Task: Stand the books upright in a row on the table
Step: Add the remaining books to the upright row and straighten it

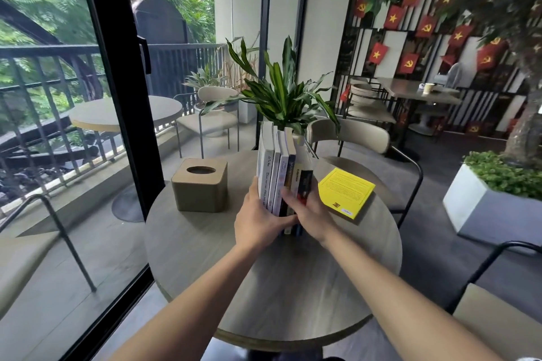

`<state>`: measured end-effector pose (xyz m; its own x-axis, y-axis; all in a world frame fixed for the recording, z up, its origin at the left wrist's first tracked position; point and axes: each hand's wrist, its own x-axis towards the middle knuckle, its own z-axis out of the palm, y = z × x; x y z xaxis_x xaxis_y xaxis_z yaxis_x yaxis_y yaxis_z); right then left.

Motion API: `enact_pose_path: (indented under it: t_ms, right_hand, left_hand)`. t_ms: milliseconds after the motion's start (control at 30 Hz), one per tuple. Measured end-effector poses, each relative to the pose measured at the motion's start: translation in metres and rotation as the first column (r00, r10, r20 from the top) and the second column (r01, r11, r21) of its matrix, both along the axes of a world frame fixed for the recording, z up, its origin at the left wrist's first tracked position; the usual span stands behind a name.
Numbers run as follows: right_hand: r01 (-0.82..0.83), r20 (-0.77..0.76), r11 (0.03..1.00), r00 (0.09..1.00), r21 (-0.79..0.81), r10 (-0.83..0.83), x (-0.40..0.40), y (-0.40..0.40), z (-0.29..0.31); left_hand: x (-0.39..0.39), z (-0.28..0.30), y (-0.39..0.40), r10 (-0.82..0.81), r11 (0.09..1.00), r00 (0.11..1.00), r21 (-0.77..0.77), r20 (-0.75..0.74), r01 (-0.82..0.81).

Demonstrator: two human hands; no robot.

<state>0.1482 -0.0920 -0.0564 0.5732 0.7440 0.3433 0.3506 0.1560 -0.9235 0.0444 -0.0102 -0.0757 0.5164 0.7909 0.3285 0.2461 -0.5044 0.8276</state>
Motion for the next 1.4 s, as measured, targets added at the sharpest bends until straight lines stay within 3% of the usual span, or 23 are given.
enact_pose_path:
  t_ms: [267,800,967,1100,1200,1400]
  right_hand:
    - [0.175,0.080,0.982,0.982,-0.072,-0.170,0.009,0.010,-0.006]
    - [0.165,0.220,0.986,0.961,0.030,-0.167,0.011,-0.006,0.013]
    - [0.342,0.303,0.940,0.897,-0.018,-0.321,0.033,-0.019,0.014]
    - [0.572,0.437,0.812,0.763,-0.111,-0.477,0.054,-0.029,0.002]
    - [0.698,0.565,0.668,0.669,-0.257,-0.483,0.071,-0.033,-0.014]
    - [0.735,0.613,0.345,0.677,-0.583,-0.407,0.094,-0.030,-0.036]
  left_hand:
    - [0.005,-0.003,-0.007,0.048,0.998,0.999,-0.028,0.015,-0.047]
    - [0.011,-0.013,-0.018,0.113,0.994,0.993,0.010,-0.018,-0.112]
    - [0.010,-0.014,-0.018,0.110,0.994,0.994,0.025,0.011,-0.110]
    - [0.009,-0.015,-0.017,0.093,0.995,0.996,0.025,0.013,-0.093]
    - [0.009,-0.014,-0.017,0.087,0.996,0.996,0.027,0.007,-0.087]
    - [0.009,-0.015,-0.015,0.078,0.997,0.997,0.030,0.002,-0.078]
